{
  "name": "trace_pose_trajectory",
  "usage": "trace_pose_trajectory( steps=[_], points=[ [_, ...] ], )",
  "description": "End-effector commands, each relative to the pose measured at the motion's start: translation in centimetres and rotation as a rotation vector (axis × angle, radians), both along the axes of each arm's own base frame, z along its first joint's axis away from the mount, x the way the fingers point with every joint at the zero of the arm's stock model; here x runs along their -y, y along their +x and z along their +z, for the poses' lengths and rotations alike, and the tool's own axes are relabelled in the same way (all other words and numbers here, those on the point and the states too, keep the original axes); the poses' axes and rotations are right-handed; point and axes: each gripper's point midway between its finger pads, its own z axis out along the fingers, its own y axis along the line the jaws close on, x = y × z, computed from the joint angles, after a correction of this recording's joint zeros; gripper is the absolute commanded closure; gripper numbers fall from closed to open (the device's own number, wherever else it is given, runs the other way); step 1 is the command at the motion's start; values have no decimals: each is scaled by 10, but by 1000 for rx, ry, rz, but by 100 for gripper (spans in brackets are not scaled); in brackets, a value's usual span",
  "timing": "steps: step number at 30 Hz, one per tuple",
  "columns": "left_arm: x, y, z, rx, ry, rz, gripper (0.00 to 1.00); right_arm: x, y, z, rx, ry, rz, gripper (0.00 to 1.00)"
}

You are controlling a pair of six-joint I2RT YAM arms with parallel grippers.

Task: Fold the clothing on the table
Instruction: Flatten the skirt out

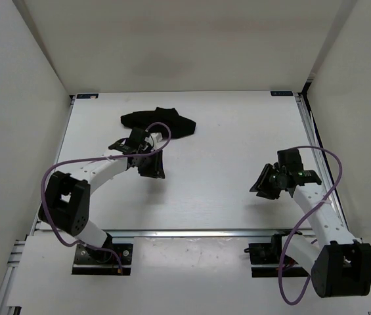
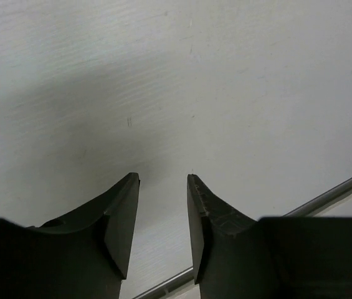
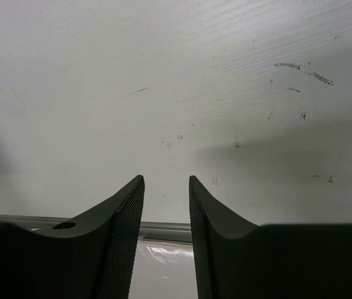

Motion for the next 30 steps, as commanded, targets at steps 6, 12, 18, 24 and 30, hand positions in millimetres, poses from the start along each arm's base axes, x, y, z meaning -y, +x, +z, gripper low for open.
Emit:
trace_pose_trajectory(
  steps=[6, 12, 18, 24, 30],
  points=[
    [6, 104, 56, 245, -36, 91, 37, -3, 20, 17, 63, 1, 39, 60],
    [-5, 184, 70, 355, 84, 160, 30, -1, 11, 14, 38, 0, 35, 60],
    [-34, 229, 57, 387, 239, 272, 33, 1, -4, 7, -16, 3, 24, 60],
    [-56, 231, 8, 348, 408, 288, 61, 2, -2, 14, -17, -5, 18, 57],
    [-18, 182, -35, 213, 368, 159, 100, 8, 1, 17, -9, 4, -9, 58]
  ],
)
